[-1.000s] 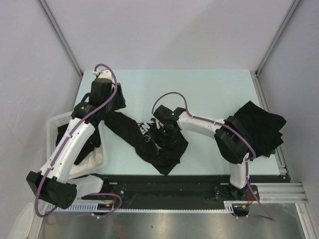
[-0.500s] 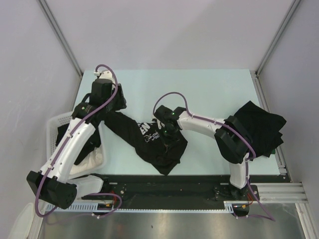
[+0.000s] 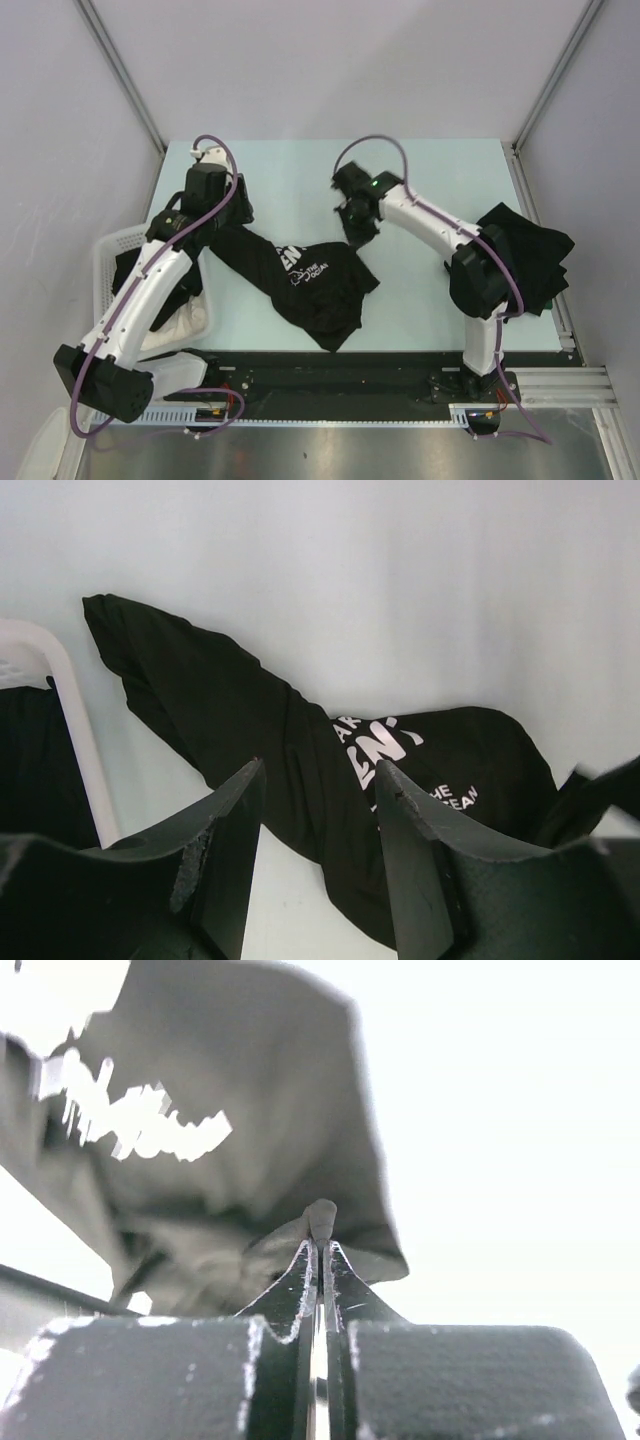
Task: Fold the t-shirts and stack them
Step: Flatten the tshirt out
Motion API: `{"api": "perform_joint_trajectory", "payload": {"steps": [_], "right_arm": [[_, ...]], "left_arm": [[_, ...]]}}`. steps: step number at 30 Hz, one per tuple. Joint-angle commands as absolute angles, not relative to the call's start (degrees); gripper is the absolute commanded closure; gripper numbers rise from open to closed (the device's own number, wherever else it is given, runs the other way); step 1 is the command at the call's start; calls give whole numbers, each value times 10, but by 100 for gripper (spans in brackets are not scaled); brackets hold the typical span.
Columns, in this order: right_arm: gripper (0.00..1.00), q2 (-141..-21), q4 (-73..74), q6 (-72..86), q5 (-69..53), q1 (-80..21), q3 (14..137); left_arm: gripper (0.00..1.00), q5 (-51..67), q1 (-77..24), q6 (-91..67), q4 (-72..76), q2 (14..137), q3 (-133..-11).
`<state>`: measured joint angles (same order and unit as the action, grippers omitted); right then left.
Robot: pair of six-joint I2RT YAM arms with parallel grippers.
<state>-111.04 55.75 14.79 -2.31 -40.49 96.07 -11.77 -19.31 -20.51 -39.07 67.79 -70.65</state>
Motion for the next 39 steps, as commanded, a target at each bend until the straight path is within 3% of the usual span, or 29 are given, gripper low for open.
{"api": "perform_joint_trajectory", "payload": {"steps": [1, 11, 20, 26, 28, 29, 32, 39], "right_arm": [[100, -1092, 589, 120, 75, -283, 1061], [100, -1148, 599, 126, 170, -153, 1180], [100, -1179, 553, 108, 209, -125, 1291], [100, -1195, 545, 99, 218, -120, 1295], [80, -1202, 546, 101, 194, -119, 1296], [62, -1203, 547, 105, 190, -120, 1295], [44, -1196, 545, 108, 169, -121, 1284], [40, -1132, 555, 144, 97, -139, 1251]], "left_arm": [[47, -115, -192, -208, -384, 657, -703], [48, -117, -192, -203, -398, 647, -701], [48, -113, -192, -213, -401, 641, -686], [48, -109, -192, -208, -407, 641, -687], [48, -108, -192, -207, -408, 642, -687], [48, -107, -192, -207, -407, 643, -687], [48, -100, -192, -208, -403, 646, -687], [47, -89, -192, -215, -392, 657, -683]]}}
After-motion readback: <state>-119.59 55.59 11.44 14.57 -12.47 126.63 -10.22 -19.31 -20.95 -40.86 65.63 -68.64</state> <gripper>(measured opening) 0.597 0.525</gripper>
